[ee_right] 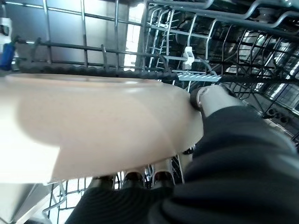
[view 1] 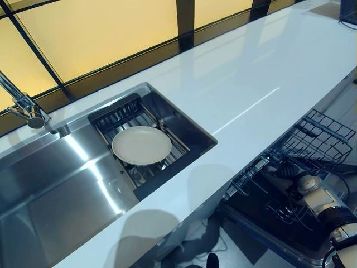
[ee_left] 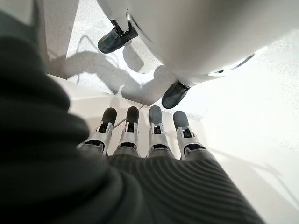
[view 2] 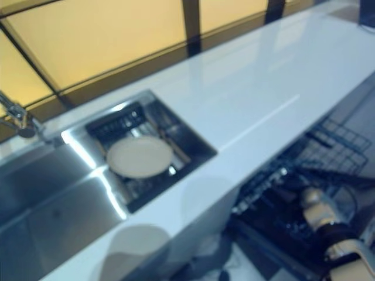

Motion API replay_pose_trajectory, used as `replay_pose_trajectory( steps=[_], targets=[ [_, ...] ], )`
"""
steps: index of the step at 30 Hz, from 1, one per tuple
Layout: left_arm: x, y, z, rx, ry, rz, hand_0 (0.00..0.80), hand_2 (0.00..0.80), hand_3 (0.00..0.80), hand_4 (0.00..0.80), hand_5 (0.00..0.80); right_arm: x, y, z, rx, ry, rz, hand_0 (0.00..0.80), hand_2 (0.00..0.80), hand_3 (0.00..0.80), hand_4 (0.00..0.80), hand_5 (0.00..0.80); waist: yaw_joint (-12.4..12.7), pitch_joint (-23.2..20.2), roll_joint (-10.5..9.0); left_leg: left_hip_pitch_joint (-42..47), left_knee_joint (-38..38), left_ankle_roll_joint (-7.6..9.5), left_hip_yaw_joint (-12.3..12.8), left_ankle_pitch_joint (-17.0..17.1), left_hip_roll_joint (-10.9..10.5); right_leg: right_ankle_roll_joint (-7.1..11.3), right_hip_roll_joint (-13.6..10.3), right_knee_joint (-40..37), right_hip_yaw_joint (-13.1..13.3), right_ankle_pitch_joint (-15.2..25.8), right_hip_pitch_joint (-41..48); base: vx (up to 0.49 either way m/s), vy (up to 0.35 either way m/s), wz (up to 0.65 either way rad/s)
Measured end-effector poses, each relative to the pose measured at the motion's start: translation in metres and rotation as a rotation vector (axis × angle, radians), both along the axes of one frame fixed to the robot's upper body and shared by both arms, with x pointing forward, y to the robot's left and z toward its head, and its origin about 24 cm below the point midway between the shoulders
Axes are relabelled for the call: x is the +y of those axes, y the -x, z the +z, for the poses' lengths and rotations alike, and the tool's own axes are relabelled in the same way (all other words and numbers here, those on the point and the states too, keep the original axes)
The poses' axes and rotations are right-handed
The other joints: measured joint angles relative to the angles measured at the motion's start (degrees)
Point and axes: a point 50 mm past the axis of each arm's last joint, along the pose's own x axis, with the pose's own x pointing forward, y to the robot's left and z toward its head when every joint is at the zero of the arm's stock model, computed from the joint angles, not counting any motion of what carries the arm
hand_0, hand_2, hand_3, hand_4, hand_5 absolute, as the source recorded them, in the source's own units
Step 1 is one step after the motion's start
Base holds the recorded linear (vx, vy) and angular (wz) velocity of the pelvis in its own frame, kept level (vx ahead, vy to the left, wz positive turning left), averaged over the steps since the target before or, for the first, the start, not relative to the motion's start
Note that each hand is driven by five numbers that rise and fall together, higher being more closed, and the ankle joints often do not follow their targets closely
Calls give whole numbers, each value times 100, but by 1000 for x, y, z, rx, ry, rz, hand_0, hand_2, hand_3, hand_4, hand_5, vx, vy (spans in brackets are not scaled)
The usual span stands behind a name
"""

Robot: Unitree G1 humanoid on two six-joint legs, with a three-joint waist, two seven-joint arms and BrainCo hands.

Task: Take plates into dishwasher

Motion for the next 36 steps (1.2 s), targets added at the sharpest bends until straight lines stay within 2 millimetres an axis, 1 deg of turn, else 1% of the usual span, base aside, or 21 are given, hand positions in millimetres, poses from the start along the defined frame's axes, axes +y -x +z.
replay_pose_trajectory(
  steps=[3,9,13,17,21,25,28,29,31,34,36],
  targets=[
    [4,2,0,5,-10,3,0,0,0,0,0,0,0,-4,9,-10,-7,800,800,800,800,800,15,-32,-60,11,0,1,5,0,1,1,2,0,9,2,5,-7,-44,-1],
    [5,2,0,6,-13,4,0,0,0,0,0,-1,1,-7,18,-13,-16,800,800,800,800,800,45,-47,-85,26,1,1,32,-1,4,-9,12,1,46,15,4,-12,-37,-3],
    [8,5,-1,12,-18,7,0,0,0,0,0,-1,0,-6,17,-15,-12,800,800,800,800,800,45,-65,-108,44,0,1,130,-2,4,-17,10,0,128,38,-20,-37,-11,-10],
    [10,10,-3,25,-24,9,0,0,0,0,0,0,-2,-2,7,-17,-6,800,800,800,800,800,-53,-120,-93,48,-2,11,175,-9,-3,-5,-3,-2,182,49,-48,-38,14,-6],
    [10,16,-5,40,-24,10,0,0,0,0,0,2,-5,4,-13,-18,-1,800,800,800,800,800,-80,-214,-12,19,-5,27,308,-20,4,-5,-3,-9,307,90,-155,-55,19,-15],
    [6,22,-9,58,-20,-20,0,0,0,0,0,2,-6,9,-34,-23,-2,800,800,800,800,800,-204,-382,203,-80,-7,28,312,-21,-2,4,-20,-16,321,103,-251,-53,18,-1],
    [3,24,-9,60,-11,-25,0,0,0,0,0,-1,-6,14,-57,-37,-9,800,800,800,800,800,-232,-450,318,-126,-6,28,328,-21,1,12,-14,-16,347,110,-305,-31,15,-3],
    [0,24,-9,57,-4,-30,0,0,0,0,0,-4,-5,16,-65,-35,-20,800,800,800,800,800,-257,-487,380,-164,-6,27,329,-21,3,15,-13,-17,351,112,-342,0,0,0],
    [-2,23,-10,52,3,-33,0,0,0,0,0,-8,-4,18,-69,-25,-30,800,800,800,800,800,-287,-498,427,-188,-5,27,338,-20,0,19,-14,-17,366,116,-375,-11,9,-3],
    [-6,25,-11,57,14,-35,0,0,0,0,0,-17,0,22,-80,-3,-59,800,800,800,800,800,-385,-488,506,-185,-6,27,411,-21,-2,21,-10,-20,432,125,-406,-16,17,-10],
    [-10,24,-11,55,24,-36,0,0,0,0,0,-21,2,25,-90,-6,-68,800,800,800,800,800,-399,-489,563,-185,-6,27,458,-21,-2,19,-3,-21,476,131,-433,-4,19,-12]
  ],
)
